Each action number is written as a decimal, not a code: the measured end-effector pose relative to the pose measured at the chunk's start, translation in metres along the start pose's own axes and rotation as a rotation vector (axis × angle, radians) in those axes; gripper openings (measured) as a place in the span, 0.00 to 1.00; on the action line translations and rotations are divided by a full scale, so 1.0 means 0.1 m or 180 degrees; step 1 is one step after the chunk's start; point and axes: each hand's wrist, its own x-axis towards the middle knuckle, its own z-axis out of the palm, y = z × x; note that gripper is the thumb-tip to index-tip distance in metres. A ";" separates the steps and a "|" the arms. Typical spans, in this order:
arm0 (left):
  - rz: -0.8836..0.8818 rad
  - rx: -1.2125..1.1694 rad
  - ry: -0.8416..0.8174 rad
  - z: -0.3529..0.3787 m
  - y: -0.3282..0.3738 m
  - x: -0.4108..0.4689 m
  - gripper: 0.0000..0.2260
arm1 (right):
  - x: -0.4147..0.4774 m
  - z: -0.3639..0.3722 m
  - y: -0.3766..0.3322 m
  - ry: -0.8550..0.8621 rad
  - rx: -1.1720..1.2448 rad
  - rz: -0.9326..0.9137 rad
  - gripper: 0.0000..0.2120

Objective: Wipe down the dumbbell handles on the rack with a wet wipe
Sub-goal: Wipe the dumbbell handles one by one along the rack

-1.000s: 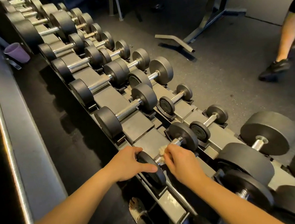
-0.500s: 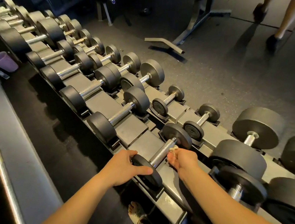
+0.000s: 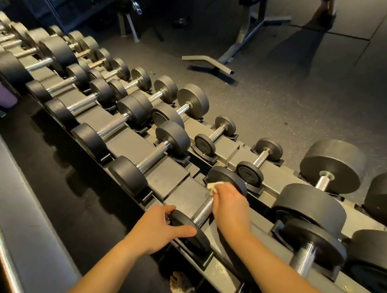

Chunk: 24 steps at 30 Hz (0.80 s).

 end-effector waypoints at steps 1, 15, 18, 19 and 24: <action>0.0000 0.0002 -0.0017 0.00 0.00 -0.01 0.51 | 0.09 -0.03 -0.04 -0.0376 -0.0592 -0.0316 0.10; 0.0003 0.0036 -0.0066 -0.02 0.01 -0.02 0.50 | 0.00 -0.16 -0.03 -0.0321 -0.0658 0.0456 0.08; 0.0010 0.0071 -0.0081 -0.03 0.02 -0.04 0.51 | -0.02 -0.01 0.01 0.0213 0.0789 0.1441 0.13; 0.0004 0.0089 -0.0079 -0.03 0.02 -0.04 0.51 | 0.00 0.05 0.03 0.0247 0.1428 0.1919 0.13; 0.0029 0.0091 -0.0020 -0.02 0.03 -0.07 0.51 | 0.06 0.03 0.02 -0.0471 0.4364 0.3210 0.09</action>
